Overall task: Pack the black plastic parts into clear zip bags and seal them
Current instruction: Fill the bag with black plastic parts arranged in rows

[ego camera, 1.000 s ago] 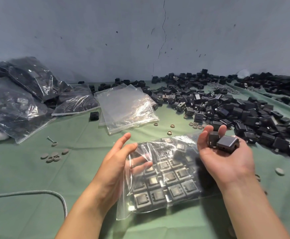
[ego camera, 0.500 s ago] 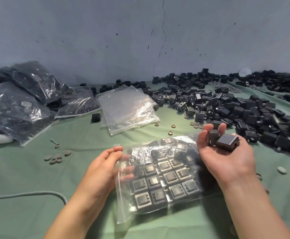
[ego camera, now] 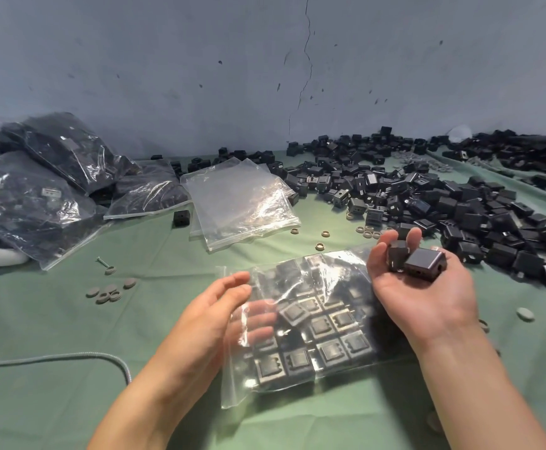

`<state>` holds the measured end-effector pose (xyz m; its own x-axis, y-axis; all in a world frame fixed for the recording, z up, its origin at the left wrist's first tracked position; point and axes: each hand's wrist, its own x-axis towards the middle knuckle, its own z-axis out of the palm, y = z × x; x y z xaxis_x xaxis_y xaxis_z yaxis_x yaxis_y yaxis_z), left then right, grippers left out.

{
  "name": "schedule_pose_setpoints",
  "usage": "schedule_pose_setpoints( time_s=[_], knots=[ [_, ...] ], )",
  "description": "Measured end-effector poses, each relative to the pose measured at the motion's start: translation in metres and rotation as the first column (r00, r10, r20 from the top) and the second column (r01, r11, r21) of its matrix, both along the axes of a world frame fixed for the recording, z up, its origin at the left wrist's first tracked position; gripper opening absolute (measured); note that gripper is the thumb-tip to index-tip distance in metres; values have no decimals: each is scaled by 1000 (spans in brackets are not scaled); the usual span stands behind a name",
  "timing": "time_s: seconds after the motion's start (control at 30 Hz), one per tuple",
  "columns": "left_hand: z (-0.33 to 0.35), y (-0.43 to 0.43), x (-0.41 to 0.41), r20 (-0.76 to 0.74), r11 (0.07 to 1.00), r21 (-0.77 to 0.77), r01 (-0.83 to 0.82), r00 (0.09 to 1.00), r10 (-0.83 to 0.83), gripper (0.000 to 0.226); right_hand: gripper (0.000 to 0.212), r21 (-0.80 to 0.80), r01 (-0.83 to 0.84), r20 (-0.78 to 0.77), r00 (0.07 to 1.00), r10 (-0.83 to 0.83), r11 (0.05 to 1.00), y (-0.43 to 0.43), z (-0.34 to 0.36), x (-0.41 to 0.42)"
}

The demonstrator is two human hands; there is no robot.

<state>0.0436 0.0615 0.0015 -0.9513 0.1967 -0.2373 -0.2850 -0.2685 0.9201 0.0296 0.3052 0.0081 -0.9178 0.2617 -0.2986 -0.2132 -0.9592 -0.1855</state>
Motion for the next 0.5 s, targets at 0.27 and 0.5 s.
schedule_pose_setpoints(
  time_s=[0.27, 0.5],
  knots=[
    [-3, -1, 0, -77, 977, -59, -203, 977, 198, 20, 24, 40, -119, -53, 991, 121, 992, -14, 1, 3],
    [2, 7, 24, -717, 652, -413, -636, 669, 199, 14, 23, 76, -398, -131, 905, 405, 914, -64, 3, 15]
  ],
)
